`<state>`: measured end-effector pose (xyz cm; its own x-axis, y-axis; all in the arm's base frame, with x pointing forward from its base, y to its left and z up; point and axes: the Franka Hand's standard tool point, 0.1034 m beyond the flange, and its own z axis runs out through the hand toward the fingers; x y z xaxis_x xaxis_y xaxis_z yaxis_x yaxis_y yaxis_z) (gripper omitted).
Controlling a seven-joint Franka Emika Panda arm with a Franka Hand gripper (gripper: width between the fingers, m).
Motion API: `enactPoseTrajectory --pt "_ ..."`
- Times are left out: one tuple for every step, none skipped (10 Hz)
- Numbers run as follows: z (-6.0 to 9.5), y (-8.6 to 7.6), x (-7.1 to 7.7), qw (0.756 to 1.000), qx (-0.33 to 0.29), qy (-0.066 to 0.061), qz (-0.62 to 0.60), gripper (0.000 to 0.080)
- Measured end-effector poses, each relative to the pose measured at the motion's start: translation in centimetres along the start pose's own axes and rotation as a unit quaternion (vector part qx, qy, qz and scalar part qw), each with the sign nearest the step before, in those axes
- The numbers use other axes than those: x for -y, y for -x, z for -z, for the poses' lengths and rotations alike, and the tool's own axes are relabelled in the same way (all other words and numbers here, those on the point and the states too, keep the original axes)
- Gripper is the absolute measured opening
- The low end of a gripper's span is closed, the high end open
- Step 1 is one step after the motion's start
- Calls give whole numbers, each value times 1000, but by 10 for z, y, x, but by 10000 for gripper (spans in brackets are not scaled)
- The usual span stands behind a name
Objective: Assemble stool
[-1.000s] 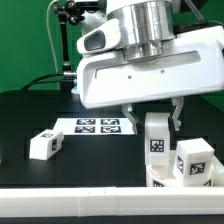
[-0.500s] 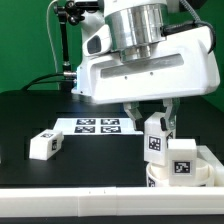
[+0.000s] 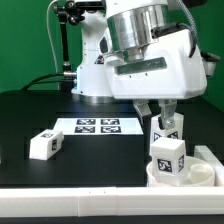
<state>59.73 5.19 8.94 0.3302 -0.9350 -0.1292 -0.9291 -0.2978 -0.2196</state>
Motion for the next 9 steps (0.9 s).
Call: enactPoseTrajectory --pt "-1 7 -1 999 7 5 -39 347" --pt "-2 15 0 997 14 16 -75 347" --pt "-5 23 -1 995 20 28 -98 346" --pt "-5 26 0 990 25 26 -140 346" --pt "-5 26 0 985 31 23 -168 346" --pt "-4 23 0 982 36 19 -185 346" --pt "-5 25 0 979 39 19 -200 346" --pt "-5 26 0 981 39 20 -191 460" --pt "-4 26 0 983 40 20 -179 460"
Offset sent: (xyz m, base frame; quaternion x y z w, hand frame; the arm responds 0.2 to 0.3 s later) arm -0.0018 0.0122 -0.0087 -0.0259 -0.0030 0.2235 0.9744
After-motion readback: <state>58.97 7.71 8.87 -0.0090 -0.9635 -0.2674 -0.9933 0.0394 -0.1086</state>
